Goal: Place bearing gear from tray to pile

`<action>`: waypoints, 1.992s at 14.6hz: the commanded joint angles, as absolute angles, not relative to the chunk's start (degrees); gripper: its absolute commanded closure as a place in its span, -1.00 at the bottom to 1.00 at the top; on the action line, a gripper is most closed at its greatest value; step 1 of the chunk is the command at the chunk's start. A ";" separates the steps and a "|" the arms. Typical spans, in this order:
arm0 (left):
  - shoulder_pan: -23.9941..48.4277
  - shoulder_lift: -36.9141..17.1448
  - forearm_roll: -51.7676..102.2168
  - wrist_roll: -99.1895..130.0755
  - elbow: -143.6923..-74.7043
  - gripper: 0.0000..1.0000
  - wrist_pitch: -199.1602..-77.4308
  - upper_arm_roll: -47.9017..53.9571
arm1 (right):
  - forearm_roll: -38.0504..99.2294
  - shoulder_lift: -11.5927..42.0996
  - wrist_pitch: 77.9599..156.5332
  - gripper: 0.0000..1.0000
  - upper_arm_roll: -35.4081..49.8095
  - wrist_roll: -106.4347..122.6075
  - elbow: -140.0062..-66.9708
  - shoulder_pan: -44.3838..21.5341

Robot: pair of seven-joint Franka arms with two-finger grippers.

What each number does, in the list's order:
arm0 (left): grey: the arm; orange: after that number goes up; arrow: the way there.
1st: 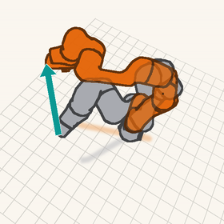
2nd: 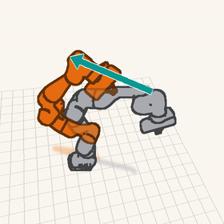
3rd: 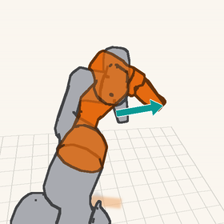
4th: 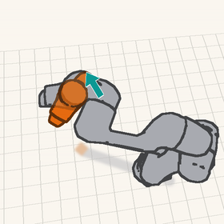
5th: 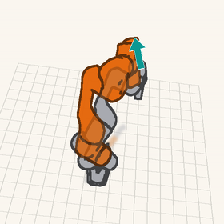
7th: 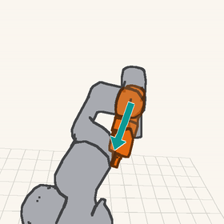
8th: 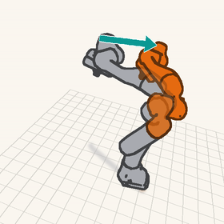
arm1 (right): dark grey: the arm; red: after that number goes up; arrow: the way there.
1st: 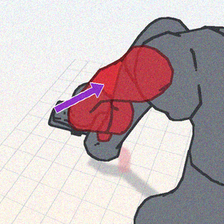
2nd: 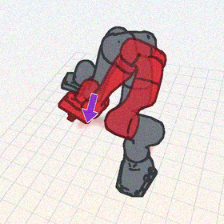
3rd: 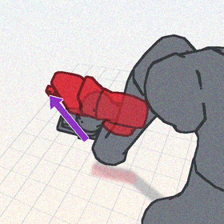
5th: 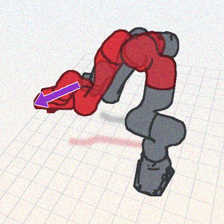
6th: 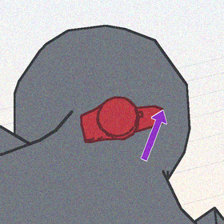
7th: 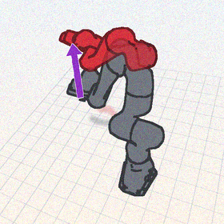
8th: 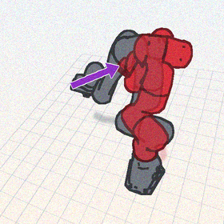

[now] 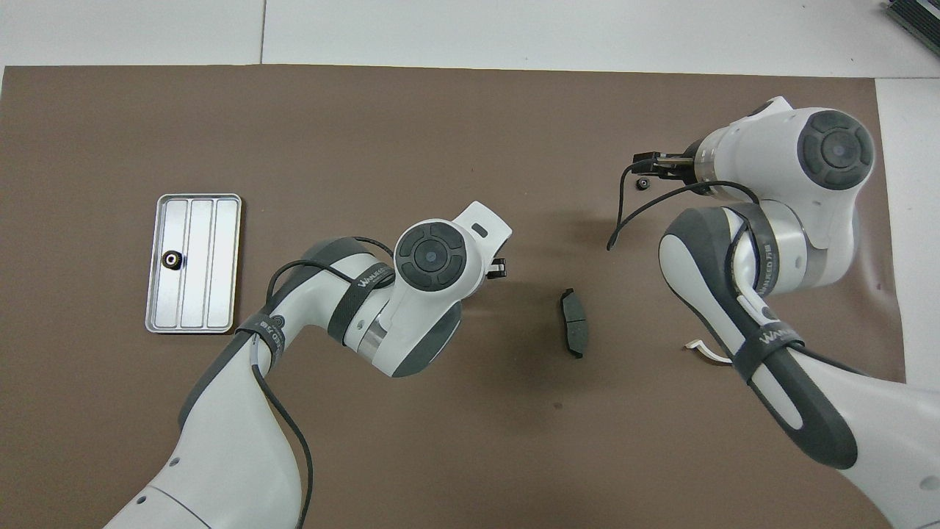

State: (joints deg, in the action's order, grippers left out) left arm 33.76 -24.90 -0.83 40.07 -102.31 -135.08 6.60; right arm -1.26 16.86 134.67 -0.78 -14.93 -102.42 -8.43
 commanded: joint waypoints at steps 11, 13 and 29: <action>7.23 -17.85 -1.58 19.20 -100.19 -0.80 -120.69 5.54 | -0.18 12.29 125.41 -1.00 0.26 -21.34 -103.45 -23.97; 1.96 -17.23 -1.58 12.77 -101.07 -0.74 -119.45 5.45 | -1.05 15.10 128.65 -1.00 0.26 -26.25 -103.45 -27.67; -10.11 -14.77 -1.49 2.02 -117.24 -0.35 -133.86 5.45 | -6.50 27.77 140.62 -0.38 0.26 -33.31 -104.24 -34.72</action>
State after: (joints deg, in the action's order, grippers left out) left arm -9.06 -17.46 -1.01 2.83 -114.02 -132.92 4.79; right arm -5.34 27.26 139.24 -0.07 -32.20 -103.76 -34.86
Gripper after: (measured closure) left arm 0.304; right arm 0.300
